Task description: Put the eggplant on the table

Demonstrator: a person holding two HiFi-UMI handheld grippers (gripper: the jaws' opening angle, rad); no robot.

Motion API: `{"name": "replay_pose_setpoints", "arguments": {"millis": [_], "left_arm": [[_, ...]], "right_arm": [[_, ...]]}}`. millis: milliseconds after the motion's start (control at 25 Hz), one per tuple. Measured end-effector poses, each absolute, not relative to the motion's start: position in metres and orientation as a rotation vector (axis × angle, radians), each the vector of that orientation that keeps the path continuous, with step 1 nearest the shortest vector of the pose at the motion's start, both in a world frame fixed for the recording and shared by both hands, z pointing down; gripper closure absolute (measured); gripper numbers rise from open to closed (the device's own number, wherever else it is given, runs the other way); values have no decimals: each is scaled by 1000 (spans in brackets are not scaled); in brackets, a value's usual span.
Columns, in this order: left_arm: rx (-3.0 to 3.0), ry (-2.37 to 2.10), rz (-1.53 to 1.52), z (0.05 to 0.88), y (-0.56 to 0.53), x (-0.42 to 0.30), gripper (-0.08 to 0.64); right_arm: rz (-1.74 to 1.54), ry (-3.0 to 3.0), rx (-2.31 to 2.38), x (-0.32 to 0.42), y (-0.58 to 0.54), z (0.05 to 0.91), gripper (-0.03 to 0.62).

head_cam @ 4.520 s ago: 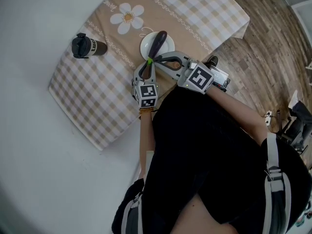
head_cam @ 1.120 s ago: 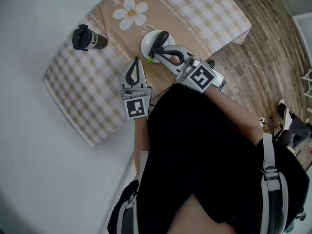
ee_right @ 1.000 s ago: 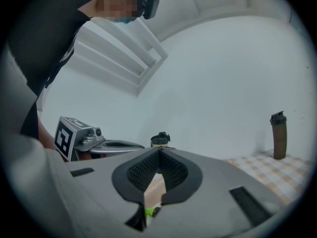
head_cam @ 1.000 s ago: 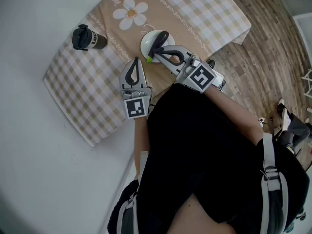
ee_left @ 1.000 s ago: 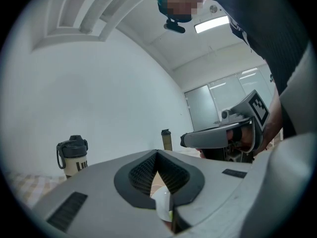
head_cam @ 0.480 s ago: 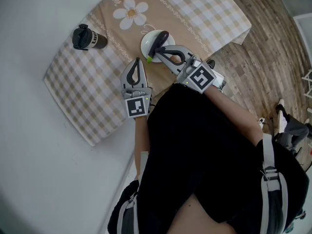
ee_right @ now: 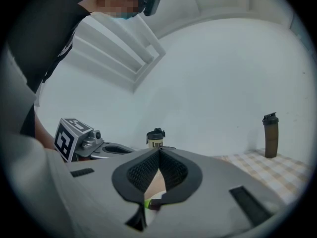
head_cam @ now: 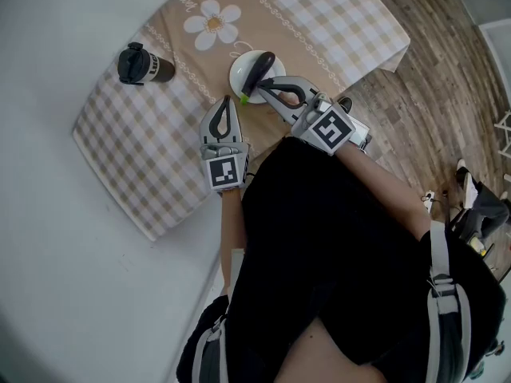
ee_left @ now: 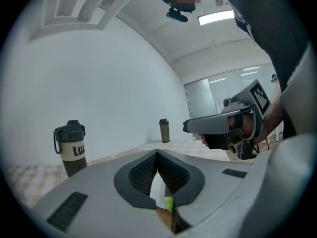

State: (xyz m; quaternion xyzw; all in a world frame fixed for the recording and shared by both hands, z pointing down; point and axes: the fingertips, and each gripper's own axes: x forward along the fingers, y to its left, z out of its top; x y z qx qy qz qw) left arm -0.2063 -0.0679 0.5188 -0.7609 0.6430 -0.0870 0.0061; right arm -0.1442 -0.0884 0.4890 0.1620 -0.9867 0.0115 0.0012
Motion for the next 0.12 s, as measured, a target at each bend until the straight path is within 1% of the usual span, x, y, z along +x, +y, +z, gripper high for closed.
{"name": "replay_pose_setpoints", "arguments": {"millis": [120], "left_arm": [[-2392,2032,-291,526,-68,-207,558]], "right_arm": [[45,-3091,515,-140,-89,491,588]]}}
